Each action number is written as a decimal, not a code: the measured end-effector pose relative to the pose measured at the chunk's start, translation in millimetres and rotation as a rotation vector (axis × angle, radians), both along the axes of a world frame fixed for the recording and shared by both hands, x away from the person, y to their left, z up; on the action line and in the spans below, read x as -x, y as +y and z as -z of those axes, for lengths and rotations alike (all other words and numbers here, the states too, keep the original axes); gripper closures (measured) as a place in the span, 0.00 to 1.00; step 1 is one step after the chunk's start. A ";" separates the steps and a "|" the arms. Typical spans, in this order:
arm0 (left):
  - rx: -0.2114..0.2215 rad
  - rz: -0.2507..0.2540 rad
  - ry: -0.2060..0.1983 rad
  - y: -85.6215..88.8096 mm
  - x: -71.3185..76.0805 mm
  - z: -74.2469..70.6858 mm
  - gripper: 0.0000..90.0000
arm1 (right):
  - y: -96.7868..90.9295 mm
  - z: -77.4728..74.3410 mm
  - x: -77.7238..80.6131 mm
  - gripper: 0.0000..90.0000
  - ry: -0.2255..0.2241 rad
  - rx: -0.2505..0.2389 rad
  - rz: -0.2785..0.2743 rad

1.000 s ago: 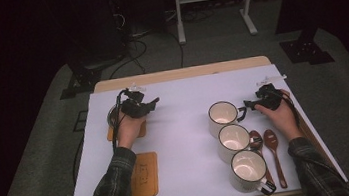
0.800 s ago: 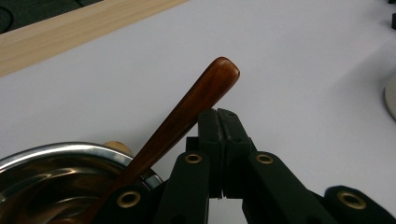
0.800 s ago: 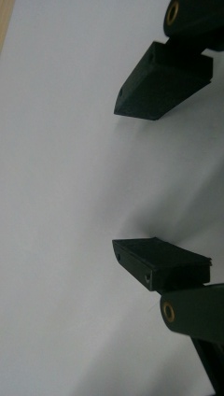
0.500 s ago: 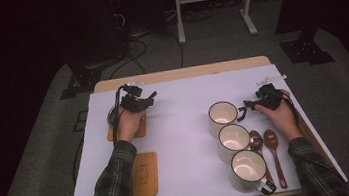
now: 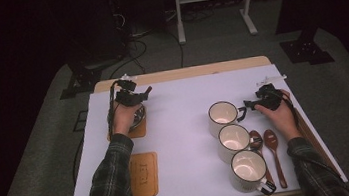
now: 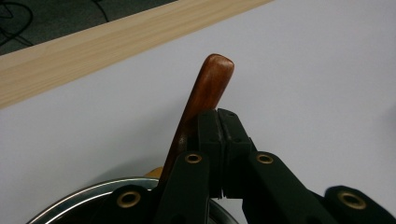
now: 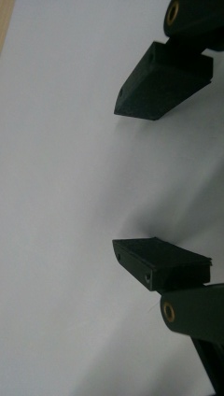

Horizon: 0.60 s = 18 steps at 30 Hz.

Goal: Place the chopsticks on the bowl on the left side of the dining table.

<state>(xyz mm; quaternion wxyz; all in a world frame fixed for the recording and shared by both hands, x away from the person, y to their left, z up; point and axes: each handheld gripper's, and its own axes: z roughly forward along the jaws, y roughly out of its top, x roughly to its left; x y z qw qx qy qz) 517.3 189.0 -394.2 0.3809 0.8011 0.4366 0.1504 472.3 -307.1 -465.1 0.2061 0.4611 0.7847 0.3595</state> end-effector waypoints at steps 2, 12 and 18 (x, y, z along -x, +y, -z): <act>0.005 -0.004 0.001 2.5 -2.1 0.1 0.99 | 0.0 0.0 0.0 0.31 0.000 0.000 0.000; 0.026 -0.023 -0.001 12.9 -11.6 4.5 0.99 | 0.0 0.0 0.0 0.31 0.000 0.000 0.000; 0.041 -0.047 -0.004 23.7 -14.0 5.8 0.99 | 0.0 0.0 0.0 0.31 0.000 0.000 0.000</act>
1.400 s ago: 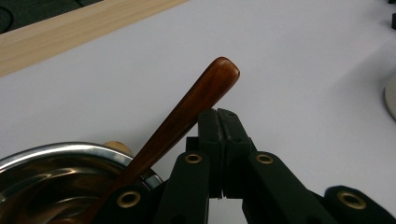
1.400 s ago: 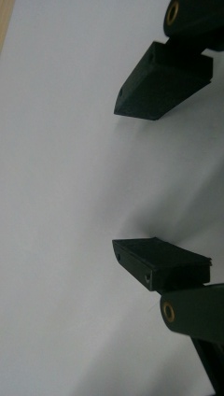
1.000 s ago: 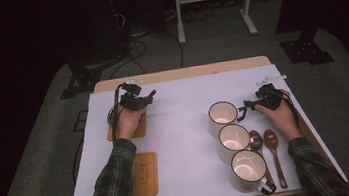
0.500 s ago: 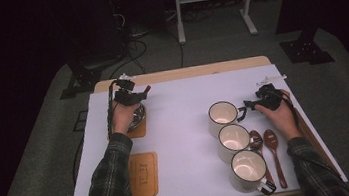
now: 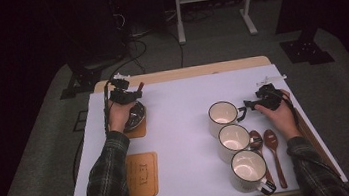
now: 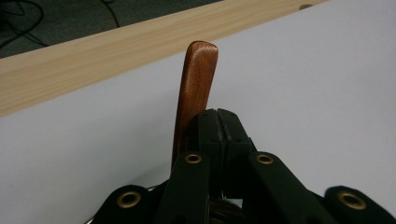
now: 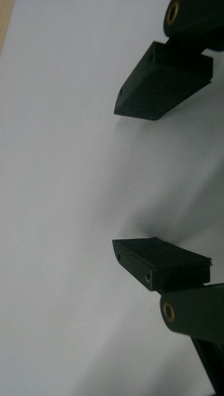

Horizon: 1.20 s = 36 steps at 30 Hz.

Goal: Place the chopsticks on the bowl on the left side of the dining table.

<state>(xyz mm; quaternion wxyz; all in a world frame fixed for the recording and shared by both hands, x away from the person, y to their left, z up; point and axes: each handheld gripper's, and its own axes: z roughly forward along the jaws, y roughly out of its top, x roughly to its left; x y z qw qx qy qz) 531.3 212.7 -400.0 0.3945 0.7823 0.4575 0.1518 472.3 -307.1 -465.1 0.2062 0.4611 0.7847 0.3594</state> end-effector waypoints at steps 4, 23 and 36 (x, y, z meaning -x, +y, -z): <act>0.010 -0.031 -0.001 10.5 -0.5 0.6 0.99 | 0.0 0.0 0.0 0.31 0.001 0.000 0.000; 0.052 -0.116 0.002 41.8 2.1 2.7 0.99 | 0.0 0.0 -0.1 0.31 0.000 -0.001 0.000; 0.057 -0.109 -0.007 42.7 4.7 -0.4 0.98 | 0.1 0.0 0.0 0.31 0.000 0.000 0.000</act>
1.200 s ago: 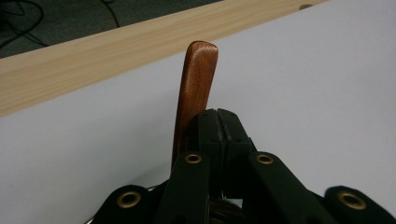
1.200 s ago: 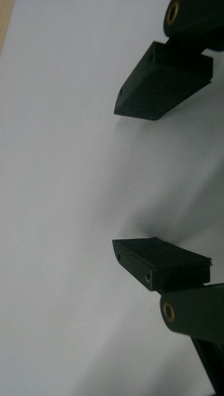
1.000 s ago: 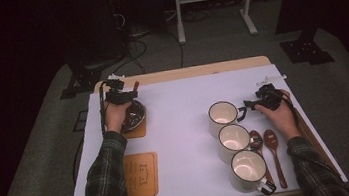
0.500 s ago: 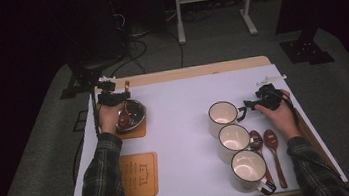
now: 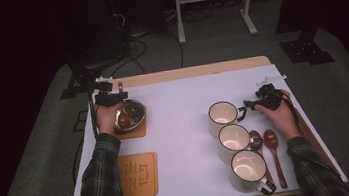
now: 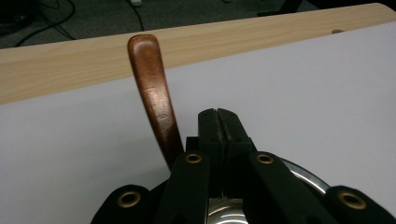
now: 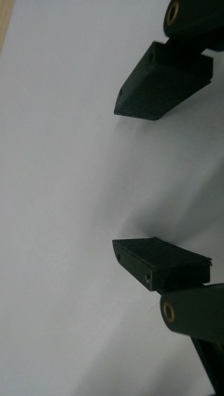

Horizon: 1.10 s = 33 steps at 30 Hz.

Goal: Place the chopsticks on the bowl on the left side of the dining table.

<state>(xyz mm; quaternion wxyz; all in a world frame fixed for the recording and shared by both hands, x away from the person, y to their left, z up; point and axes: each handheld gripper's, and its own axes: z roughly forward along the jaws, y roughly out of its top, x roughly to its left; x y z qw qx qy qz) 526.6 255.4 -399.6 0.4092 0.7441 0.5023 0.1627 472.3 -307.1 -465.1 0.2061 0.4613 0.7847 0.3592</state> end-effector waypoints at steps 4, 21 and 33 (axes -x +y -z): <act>0.007 0.013 -0.008 -4.1 0.9 -2.8 0.97 | 0.0 0.0 0.0 0.31 0.000 0.000 0.000; -0.031 0.141 -0.028 -45.7 17.7 -25.1 0.67 | -0.1 0.1 -0.1 0.31 0.000 -0.001 0.000; -0.024 0.213 -0.001 -74.1 40.5 -26.2 0.42 | 0.0 0.1 -0.1 0.31 0.000 0.000 0.000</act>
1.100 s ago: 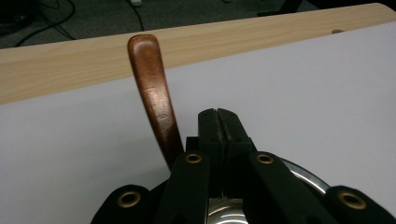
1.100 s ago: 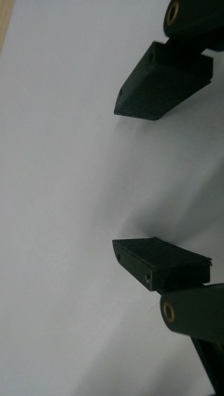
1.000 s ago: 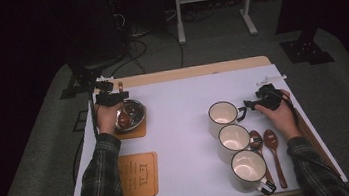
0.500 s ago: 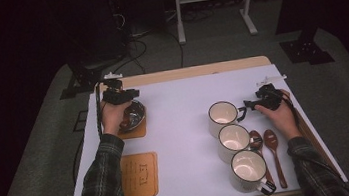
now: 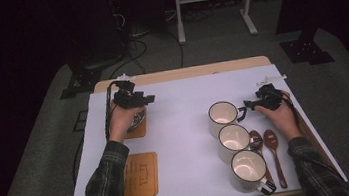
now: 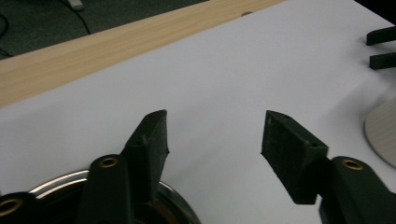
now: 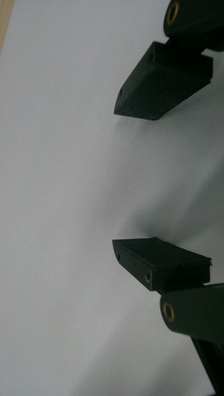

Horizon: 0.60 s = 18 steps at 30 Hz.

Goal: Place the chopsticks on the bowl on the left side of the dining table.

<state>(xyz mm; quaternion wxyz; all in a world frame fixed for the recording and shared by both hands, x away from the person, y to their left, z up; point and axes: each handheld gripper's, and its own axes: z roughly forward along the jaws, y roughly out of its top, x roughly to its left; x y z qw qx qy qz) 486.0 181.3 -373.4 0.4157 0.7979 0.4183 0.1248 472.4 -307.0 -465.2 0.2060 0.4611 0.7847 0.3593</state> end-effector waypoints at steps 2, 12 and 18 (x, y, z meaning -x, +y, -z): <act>-0.005 0.002 0.002 -3.2 4.1 2.1 0.39 | 0.1 0.0 0.1 0.31 -0.001 0.001 0.000; -0.014 0.025 -0.002 -22.0 31.9 4.7 0.20 | 0.2 -0.2 0.2 0.31 0.000 0.003 0.000; -0.054 0.057 -0.023 -36.6 48.9 4.6 0.14 | 0.3 -0.3 0.2 0.31 0.000 0.004 0.000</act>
